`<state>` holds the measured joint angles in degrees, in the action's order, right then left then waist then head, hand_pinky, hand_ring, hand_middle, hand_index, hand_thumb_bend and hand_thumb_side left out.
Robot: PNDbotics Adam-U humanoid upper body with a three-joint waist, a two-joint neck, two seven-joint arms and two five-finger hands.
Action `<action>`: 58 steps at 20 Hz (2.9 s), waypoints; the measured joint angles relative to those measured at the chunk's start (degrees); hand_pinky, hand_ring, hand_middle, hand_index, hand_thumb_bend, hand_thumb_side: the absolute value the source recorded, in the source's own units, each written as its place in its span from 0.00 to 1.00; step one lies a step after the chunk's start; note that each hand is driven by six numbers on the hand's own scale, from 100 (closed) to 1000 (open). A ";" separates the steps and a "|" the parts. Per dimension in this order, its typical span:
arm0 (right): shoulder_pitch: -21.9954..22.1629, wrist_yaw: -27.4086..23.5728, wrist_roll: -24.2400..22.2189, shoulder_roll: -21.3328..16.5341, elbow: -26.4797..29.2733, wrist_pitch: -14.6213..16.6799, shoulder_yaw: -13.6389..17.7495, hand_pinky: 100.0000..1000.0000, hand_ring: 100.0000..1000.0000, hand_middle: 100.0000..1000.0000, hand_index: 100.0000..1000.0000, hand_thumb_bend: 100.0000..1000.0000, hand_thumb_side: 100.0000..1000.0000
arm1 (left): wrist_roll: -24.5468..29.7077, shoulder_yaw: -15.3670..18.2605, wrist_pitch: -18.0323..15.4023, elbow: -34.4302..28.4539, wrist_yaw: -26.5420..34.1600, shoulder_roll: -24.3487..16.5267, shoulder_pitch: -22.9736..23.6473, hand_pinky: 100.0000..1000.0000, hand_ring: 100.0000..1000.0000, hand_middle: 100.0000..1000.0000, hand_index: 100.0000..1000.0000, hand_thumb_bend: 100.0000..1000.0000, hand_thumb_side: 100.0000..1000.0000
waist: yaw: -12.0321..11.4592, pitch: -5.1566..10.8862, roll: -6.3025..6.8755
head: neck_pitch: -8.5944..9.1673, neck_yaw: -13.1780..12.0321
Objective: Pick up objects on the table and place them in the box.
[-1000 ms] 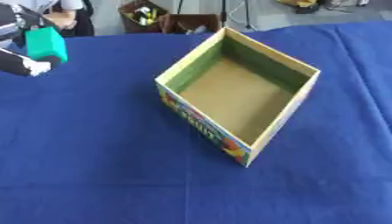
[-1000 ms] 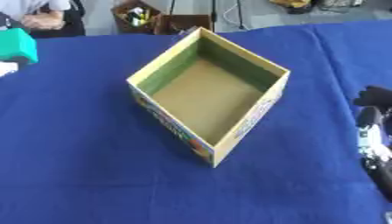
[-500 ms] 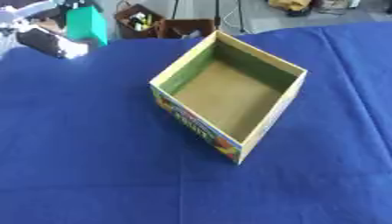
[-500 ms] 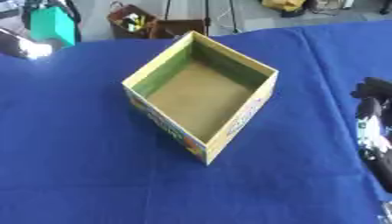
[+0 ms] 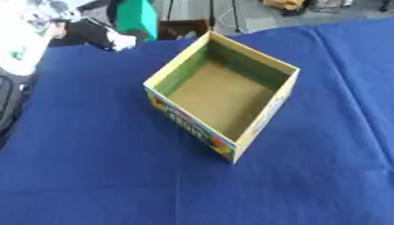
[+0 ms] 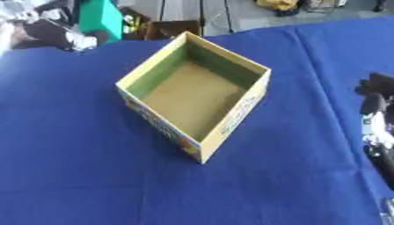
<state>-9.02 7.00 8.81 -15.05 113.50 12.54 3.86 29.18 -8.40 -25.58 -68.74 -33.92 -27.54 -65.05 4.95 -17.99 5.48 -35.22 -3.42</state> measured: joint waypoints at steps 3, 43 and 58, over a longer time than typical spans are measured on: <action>-0.60 -0.31 0.00 0.00 0.00 -0.23 -0.02 0.85 0.81 0.58 0.79 0.00 0.53 | -2.05 0.00 2.37 0.00 -3.05 3.08 -0.34 0.30 0.25 0.45 0.67 0.00 0.42 | 0.58 -0.03 -0.11 | 0.01 -0.29; -2.56 -1.55 1.95 1.24 0.00 -1.24 -0.40 0.85 0.81 0.58 0.79 0.00 0.53 | -10.84 -2.27 -1.26 7.80 -29.82 15.49 3.12 0.89 0.89 0.92 1.00 0.53 0.86 | 2.80 -2.58 -1.02 | 1.22 -2.04; -1.07 -1.54 2.97 0.75 0.00 -1.12 0.25 0.84 0.81 0.58 0.79 0.00 0.52 | -24.48 2.62 11.70 -19.05 5.46 5.94 11.90 0.68 0.68 0.70 0.90 0.15 0.96 | -1.21 -0.13 -1.26 | -1.50 0.92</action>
<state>-10.09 5.46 11.78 -14.30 113.50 11.42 4.11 4.70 -5.78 -13.88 -87.78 -28.46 -21.60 -53.16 3.74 -18.12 4.22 -36.72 -2.49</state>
